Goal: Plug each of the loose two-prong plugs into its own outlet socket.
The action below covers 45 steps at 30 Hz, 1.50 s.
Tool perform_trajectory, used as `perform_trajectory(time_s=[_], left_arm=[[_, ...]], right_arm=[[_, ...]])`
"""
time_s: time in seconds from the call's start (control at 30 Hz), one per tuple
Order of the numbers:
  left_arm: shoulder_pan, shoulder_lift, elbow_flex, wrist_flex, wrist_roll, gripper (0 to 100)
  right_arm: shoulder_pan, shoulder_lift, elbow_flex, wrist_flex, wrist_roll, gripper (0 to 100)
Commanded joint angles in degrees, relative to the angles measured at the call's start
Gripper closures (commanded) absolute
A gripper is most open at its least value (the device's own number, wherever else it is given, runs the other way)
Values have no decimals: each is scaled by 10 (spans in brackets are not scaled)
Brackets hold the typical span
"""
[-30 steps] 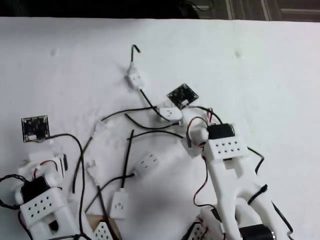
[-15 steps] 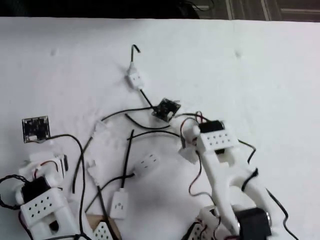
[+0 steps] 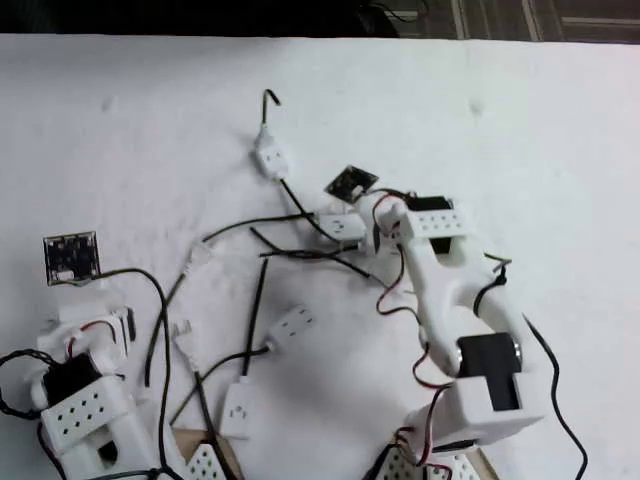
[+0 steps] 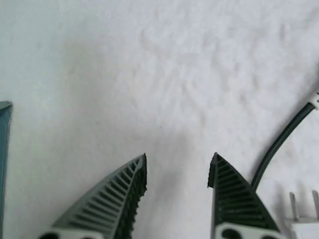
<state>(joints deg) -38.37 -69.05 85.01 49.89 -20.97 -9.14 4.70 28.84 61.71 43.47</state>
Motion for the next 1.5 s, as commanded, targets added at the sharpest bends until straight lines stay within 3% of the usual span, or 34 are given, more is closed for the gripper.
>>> perform_trajectory(time_s=[0.0,0.2,0.37,0.5,0.8,1.4,1.47], left_arm=[[-3,-7,-3,-11,-3,789],[-3,-7,-3,-11,-3,789],[-3,-7,-3,-11,-3,789],[-3,-7,-3,-11,-3,789],[-3,-7,-3,-11,-3,789],[-3,-7,-3,-11,-3,789],[-3,-7,-3,-11,-3,789]], right_arm=[[0,7,-33,51,1,830],[-2,13,-56,97,2,922],[-17,13,-57,101,2,916],[-43,13,-57,101,2,985],[-88,13,-71,164,-45,868],[-105,85,-87,109,-51,870],[-105,80,-91,109,-51,904]])
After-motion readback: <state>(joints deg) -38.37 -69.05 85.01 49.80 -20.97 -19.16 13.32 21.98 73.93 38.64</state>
